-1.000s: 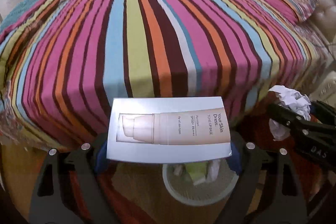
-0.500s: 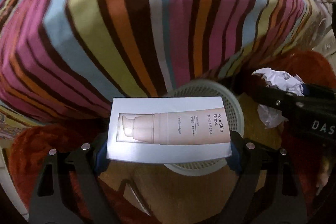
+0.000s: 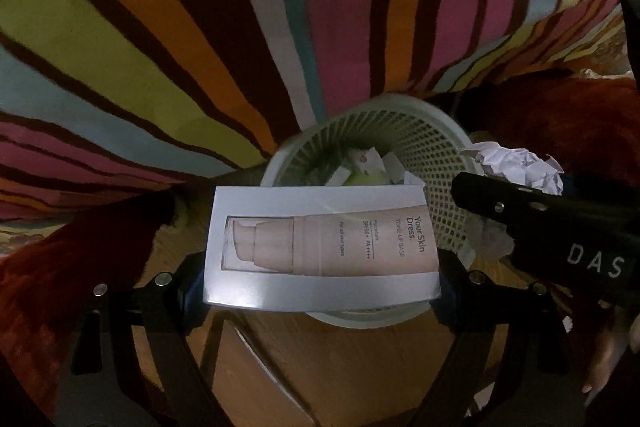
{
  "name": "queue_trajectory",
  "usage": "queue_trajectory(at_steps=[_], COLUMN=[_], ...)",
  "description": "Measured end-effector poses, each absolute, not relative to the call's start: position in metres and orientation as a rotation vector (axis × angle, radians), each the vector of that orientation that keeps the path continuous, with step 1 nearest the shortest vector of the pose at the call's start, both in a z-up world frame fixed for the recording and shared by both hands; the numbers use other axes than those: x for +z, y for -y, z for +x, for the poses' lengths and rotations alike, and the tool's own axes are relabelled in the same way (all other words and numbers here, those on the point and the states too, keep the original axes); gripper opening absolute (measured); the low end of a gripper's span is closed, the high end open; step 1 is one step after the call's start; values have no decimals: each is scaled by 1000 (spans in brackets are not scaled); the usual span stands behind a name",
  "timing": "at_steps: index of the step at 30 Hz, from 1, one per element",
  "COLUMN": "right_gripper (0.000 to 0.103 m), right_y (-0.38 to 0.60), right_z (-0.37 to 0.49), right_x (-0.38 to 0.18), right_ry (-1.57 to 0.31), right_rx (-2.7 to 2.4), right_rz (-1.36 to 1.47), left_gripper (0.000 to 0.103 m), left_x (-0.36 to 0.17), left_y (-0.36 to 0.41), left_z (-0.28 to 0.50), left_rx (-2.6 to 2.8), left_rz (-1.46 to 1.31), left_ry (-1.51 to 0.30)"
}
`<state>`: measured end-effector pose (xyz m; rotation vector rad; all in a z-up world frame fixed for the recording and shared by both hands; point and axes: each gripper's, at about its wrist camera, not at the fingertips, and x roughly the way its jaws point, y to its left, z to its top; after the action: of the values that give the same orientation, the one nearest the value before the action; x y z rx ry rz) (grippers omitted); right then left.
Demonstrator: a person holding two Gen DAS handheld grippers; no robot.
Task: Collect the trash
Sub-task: 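Carry the white box with the left tool while the right tool carries the paper ball to the basket, then open the left tool over the basket while the right tool releases the paper ball into it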
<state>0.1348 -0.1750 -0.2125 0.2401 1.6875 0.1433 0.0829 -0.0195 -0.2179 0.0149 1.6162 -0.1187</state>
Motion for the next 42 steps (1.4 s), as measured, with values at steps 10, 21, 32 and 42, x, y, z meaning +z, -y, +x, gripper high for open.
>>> queue_trajectory(at_steps=[10, 21, 32, 42], right_gripper=[63, 63, 69, 95], right_y=[178, 178, 185, 184], right_z=[137, 130, 129, 129], right_x=[-261, -307, -323, -328], right_ry=[-1816, -1912, -1975, -1973], right_rx=[52, -32, -37, -42], right_rz=[260, 247, 240, 251], left_gripper=[84, 84, 85, 93], left_x=[-266, -295, -319, -327], left_y=[27, 35, 38, 34], left_z=[88, 81, 78, 78], left_rx=[-132, -174, -159, -165], left_rz=[40, 61, 77, 24], left_ry=[-1728, -1818, -1870, -1879])
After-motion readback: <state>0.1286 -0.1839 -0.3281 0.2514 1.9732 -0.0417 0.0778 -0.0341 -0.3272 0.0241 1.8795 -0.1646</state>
